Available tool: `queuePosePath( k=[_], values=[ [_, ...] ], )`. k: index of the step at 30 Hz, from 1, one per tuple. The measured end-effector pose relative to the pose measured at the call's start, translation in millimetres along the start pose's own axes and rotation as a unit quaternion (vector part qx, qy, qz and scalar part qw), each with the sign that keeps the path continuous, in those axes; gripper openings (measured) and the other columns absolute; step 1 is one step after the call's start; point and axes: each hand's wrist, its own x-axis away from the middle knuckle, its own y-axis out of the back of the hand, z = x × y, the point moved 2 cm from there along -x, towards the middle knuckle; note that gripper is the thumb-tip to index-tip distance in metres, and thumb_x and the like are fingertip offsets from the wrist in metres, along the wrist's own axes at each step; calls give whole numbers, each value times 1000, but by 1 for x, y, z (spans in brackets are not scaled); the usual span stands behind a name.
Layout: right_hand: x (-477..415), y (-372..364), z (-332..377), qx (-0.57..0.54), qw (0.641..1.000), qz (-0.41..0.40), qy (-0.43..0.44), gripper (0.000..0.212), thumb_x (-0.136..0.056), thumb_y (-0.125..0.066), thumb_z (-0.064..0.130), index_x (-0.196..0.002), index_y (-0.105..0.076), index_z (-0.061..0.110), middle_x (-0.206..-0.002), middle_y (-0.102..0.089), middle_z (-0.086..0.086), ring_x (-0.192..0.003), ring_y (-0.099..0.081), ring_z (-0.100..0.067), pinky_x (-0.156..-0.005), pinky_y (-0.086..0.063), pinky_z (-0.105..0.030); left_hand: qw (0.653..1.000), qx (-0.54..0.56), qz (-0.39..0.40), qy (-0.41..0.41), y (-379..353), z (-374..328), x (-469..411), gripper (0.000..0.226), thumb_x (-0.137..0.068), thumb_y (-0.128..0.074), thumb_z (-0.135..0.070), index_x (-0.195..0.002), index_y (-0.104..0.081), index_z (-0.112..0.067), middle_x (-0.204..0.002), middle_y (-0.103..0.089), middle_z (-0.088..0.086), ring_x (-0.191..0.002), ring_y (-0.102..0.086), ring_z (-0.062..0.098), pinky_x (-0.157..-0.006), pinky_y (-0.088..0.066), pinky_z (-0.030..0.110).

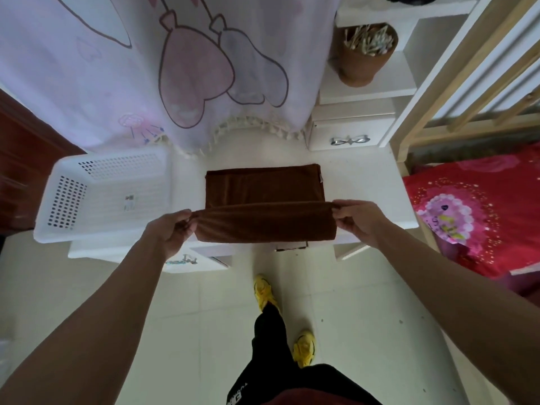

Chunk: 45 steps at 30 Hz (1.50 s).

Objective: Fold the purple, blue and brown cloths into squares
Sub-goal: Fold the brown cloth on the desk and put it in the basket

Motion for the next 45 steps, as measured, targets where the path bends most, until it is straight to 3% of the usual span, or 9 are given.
queuePosePath(
  k=[7, 12, 15, 18, 22, 28, 35, 40, 45],
  values=[
    [-72, -33, 50, 300, 937, -148, 103, 8, -82, -72, 19, -89, -73, 15, -71, -64, 1, -70, -59, -19, -66, -45, -28, 920, -349, -77, -162, -54, -47, -55, 14, -74, -66, 11, -76, -67, -3, -81, -66, 19, -63, -63, 27, -61, -57, 29],
    [-120, -49, 72, 450, 874, -174, 62, 14, -82, -67, 31, -81, -70, 17, -79, -65, -4, -85, -64, -27, -66, -42, -28, 896, -405, -103, -153, -80, -70, -107, 5, -79, -67, -3, -76, -64, 0, -77, -65, 20, -54, -61, 26, -58, -57, 32],
    [-144, -59, 74, 543, 815, -198, 48, 23, -88, -61, 34, -106, -66, 20, -107, -62, -6, -105, -60, -29, -78, -46, -34, 887, -425, -110, -142, -91, -74, -140, 10, -83, -65, -12, -92, -63, -7, -93, -69, 19, -66, -67, 29, -68, -59, 37],
    [-149, -66, 67, 645, 702, -206, 222, 30, -88, -59, 25, -117, -61, 18, -118, -57, -9, -112, -52, -31, -80, -52, -41, 762, -585, -86, -264, -98, -62, -141, 34, -88, -56, -16, -121, -58, -9, -120, -59, 19, -108, -58, 34, -93, -49, 41],
    [-156, -83, 36, 720, 585, -70, 367, 41, -81, -66, 28, -121, -64, 19, -133, -56, -12, -121, -54, -35, -86, -52, -45, 549, -732, 23, -402, -99, -12, -129, 48, -92, -42, -34, -132, -53, -11, -137, -48, 22, -123, -47, 42, -95, -44, 51],
    [-169, -83, 27, 786, 561, 56, 254, 65, -94, -33, 59, -152, -16, 34, -162, -10, -4, -149, -11, -27, -113, -25, -45, 455, -825, 70, -329, -77, 22, -149, 73, -91, -17, -64, -152, -15, -24, -159, -13, 18, -146, -10, 41, -114, -21, 53],
    [-176, -79, 47, 768, 599, 35, 224, 65, -87, -55, 57, -139, -38, 22, -129, -50, -8, -115, -52, -28, -93, -45, -41, 413, -850, 94, -313, -90, 3, -153, 75, -89, -13, -66, -152, -5, -26, -160, 1, 16, -148, 2, 37, -118, -10, 50],
    [-168, -67, 46, 760, 636, 42, 127, 57, -86, -55, 59, -123, -43, 16, -109, -63, -9, -97, -63, -29, -79, -49, -38, 506, -807, -52, -301, -104, 12, -116, 60, -79, -68, -36, -131, -49, -12, -131, -49, 21, -120, -47, 40, -93, -43, 49],
    [-159, -44, 23, 617, 778, 114, -37, 51, -72, -75, 51, -102, -64, 12, -91, -66, -4, -81, -66, -22, -63, -49, -27, 797, -550, -222, -110, -105, 64, -53, 31, -80, -65, -33, -99, -56, -10, -101, -62, 13, -99, -58, 36, -73, -43, 38]
  ],
)
